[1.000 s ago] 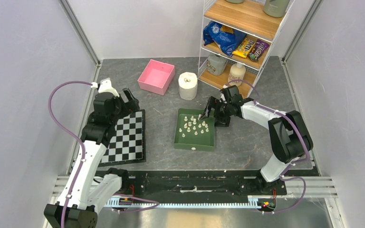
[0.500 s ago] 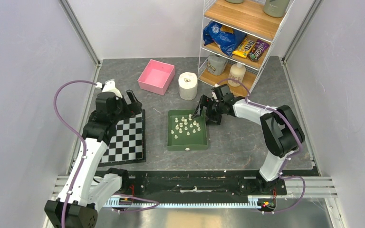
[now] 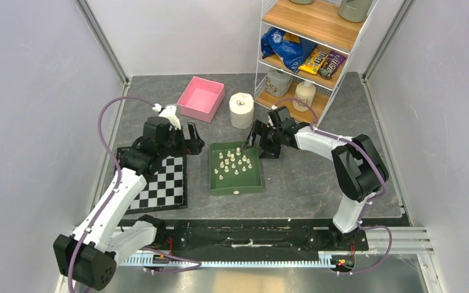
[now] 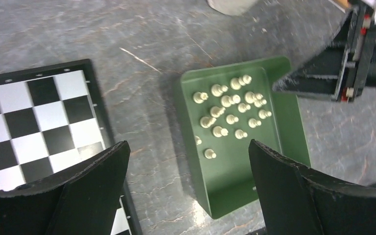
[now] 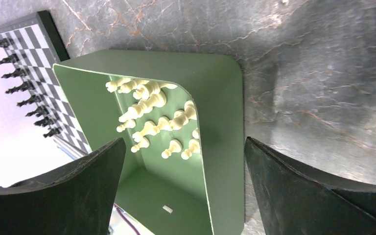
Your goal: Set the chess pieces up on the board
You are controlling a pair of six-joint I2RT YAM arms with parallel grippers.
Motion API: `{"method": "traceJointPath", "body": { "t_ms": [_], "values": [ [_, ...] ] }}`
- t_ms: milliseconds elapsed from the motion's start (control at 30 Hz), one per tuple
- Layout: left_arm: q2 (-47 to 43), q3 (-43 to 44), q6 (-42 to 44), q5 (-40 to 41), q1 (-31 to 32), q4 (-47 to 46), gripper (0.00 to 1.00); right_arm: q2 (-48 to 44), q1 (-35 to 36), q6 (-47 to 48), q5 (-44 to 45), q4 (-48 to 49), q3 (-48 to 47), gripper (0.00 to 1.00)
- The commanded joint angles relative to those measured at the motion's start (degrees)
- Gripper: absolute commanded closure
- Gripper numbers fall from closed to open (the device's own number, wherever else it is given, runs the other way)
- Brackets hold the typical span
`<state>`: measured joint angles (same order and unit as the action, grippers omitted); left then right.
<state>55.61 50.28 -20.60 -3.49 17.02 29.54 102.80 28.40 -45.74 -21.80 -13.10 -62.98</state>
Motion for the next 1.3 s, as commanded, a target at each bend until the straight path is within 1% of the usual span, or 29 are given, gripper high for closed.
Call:
{"method": "traceJointPath", "body": {
  "t_ms": [0,133,167,267,400,500,633,800,933,1067,1133,1200,1267],
  "values": [
    [2.54,3.51,3.64,0.39,5.49,-2.56,0.02,-5.03,-0.23,4.01,8.03,-5.81,-3.94,0.01],
    [5.54,5.32,5.13,3.15,11.16,-1.14,0.04,-10.70,-1.65,5.84,16.81,-11.77,-3.23,0.01],
    [6.45,5.67,5.01,4.68,12.33,-0.86,0.04,-12.56,-2.10,5.40,19.85,-13.27,-2.18,0.01],
    [8.57,6.23,4.23,4.95,15.32,-0.28,0.06,-17.04,-3.46,3.79,26.37,-15.83,1.04,0.01],
    [10.79,7.42,2.82,5.47,19.04,0.24,0.11,-20.90,-5.67,2.05,29.17,-18.61,4.55,0.01],
    [13.78,10.40,3.16,5.71,21.29,2.81,0.13,-21.06,-6.81,1.99,29.49,-20.65,5.68,0.01],
    [17.67,13.56,3.55,6.16,23.94,6.08,0.14,-18.55,-7.46,2.24,28.93,-24.48,5.34,0.01],
    [18.60,12.12,2.58,7.29,24.82,4.35,0.14,-16.53,-7.75,2.03,27.30,-25.30,5.60,0.01],
    [19.77,13.21,3.33,8.36,24.82,4.34,0.14,-16.39,-7.97,3.31,26.94,-25.56,4.68,0.01],
    [18.89,14.97,2.13,10.07,24.82,4.47,0.11,-18.10,-8.00,4.16,26.08,-27.96,2.85,0.01],
    [18.91,17.58,1.16,10.69,24.82,6.19,0.09,-19.42,-8.82,2.54,24.11,-31.26,1.48,0.01],
    [18.77,19.58,0.61,10.93,24.82,7.02,0.06,-21.52,-8.94,0.48,23.91,-34.41,-0.33,0.01],
    [19.37,20.64,0.90,11.00,24.82,7.33,0.04,-23.67,-9.20,-3.24,26.89,-34.18,1.00,0.01]
  ]
}}
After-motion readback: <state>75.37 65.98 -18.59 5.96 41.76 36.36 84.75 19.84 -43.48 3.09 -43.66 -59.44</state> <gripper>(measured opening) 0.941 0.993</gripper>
